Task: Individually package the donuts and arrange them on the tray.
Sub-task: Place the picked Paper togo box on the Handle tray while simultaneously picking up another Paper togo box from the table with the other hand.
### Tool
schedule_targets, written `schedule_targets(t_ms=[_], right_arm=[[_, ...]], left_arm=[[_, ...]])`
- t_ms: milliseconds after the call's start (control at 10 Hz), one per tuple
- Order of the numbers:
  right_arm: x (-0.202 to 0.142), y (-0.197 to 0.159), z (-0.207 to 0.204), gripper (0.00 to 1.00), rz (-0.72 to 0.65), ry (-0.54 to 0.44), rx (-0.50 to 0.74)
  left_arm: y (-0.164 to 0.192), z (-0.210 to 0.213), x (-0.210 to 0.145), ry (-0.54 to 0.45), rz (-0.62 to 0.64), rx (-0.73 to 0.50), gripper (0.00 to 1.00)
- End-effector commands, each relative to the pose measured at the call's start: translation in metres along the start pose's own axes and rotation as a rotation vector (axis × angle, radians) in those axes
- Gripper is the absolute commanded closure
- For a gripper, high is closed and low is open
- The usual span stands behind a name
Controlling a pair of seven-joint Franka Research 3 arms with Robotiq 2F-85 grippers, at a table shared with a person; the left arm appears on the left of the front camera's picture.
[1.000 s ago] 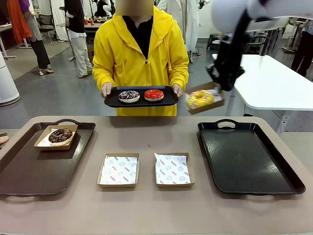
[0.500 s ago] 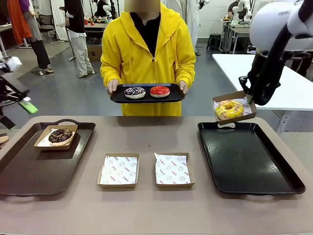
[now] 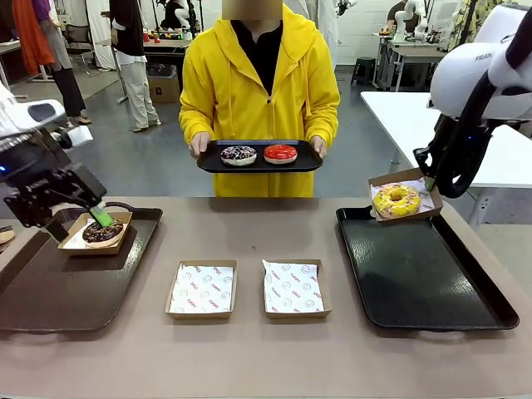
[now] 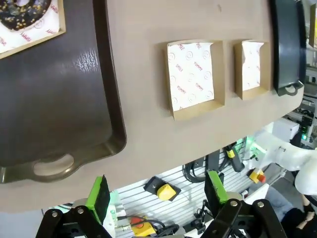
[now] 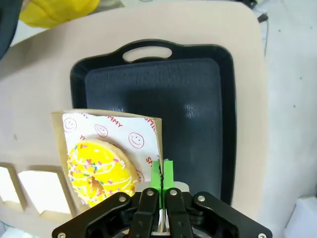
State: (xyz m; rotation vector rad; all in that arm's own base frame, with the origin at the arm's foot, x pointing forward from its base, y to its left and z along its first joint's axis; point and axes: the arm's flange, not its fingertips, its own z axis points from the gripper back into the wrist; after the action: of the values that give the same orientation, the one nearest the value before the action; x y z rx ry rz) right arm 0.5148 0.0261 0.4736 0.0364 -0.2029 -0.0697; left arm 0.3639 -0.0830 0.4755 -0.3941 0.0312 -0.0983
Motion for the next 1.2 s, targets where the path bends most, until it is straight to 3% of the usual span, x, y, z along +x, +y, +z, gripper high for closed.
schedule_targets(t_ms=[0, 200, 300, 800, 1100], right_arm=[[0.019, 0.002, -0.012, 0.99, 0.037, 0.039, 0.037], [0.031, 0.01, -0.025, 0.99, 0.042, 0.077, 0.031], [0.012, 0.003, -0.021, 0.99, 0.021, 0.035, 0.003], [0.012, 0.003, -0.021, 0.99, 0.021, 0.035, 0.003], [0.012, 0.003, -0.021, 0.99, 0.021, 0.035, 0.003]], left_arm=[[-0.013, -0.024, 0.004, -0.023, 0.015, 0.072, 0.0], [-0.023, -0.046, 0.011, -0.043, 0.016, 0.111, 0.0], [-0.028, -0.058, 0.015, -0.06, 0.013, 0.133, 0.0], [-0.056, -0.118, 0.029, -0.145, -0.009, 0.256, 0.0], [-0.055, -0.116, 0.028, -0.135, -0.033, 0.228, 0.0]])
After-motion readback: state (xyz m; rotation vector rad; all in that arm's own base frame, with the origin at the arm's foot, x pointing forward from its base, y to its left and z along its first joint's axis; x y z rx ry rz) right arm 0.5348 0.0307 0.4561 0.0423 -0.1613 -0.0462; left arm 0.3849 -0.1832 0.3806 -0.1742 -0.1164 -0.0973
